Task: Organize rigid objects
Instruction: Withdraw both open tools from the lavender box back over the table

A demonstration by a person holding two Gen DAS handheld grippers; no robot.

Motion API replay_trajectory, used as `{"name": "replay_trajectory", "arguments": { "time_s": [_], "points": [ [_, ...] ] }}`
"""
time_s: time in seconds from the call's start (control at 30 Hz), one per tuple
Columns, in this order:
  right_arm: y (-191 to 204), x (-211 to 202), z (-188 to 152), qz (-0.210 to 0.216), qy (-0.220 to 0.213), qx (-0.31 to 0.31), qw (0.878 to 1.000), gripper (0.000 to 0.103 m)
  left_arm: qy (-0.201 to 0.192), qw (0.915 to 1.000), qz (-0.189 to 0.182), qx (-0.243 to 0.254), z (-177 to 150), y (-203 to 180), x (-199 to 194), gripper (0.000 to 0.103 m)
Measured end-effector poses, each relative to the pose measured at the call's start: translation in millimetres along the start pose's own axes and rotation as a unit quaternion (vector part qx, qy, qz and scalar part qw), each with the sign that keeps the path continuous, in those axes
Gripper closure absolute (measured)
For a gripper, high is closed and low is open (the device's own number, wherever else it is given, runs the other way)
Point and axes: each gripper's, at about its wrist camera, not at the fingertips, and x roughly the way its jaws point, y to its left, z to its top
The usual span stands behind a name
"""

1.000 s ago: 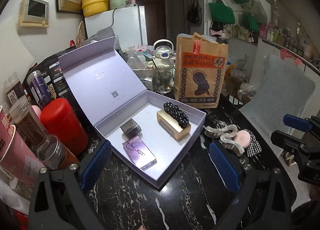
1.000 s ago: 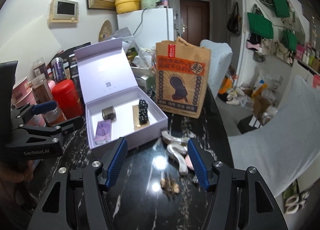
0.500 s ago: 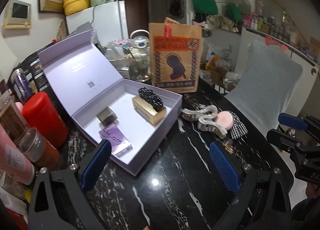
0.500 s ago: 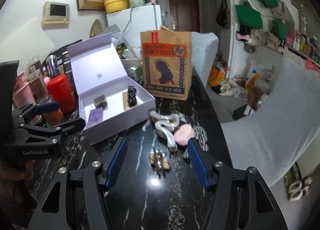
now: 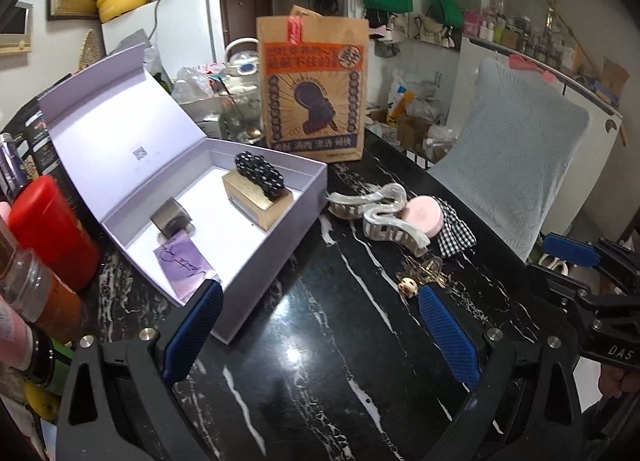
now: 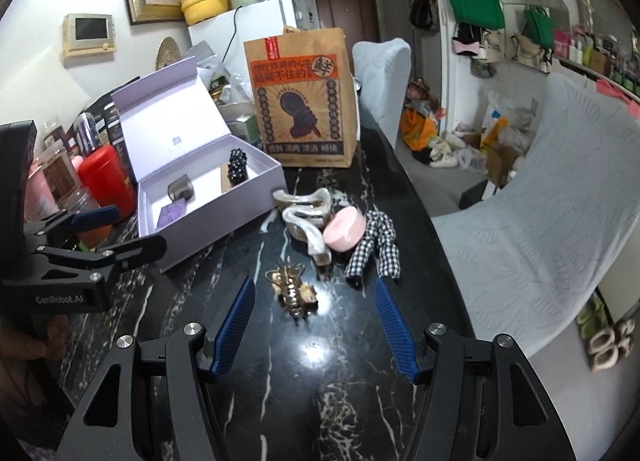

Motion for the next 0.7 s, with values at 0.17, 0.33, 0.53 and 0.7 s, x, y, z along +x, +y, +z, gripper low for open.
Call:
{"name": "replay_trajectory", "arguments": {
  "time_s": [0.17,0.33,0.53,0.7],
  "points": [
    [-9.0,7.4,-1.3,0.002,0.008,0.007,1.000,0.040,0.015,0.9995,-0.027,-0.002,-2.3,-6.7,12.9,0.003],
    [-20.4,20.3,-3.0,0.001,0.022,0.016,1.000,0.040,0.027,0.9986,-0.044,0.008,-0.6,-17.9,27.7,0.003],
    [-36.4,32.6,-7.1,-0.003,0.037,0.032,0.999,0.040,0.047,0.9950,-0.079,0.037,-1.0,-38.1,51.6,0.003],
    [-49.2,38.5,-9.9,-0.013,0.045,0.036,0.998,0.040,0.065,0.9911,-0.091,0.072,-7.1,-59.0,74.2,0.003]
  ]
}}
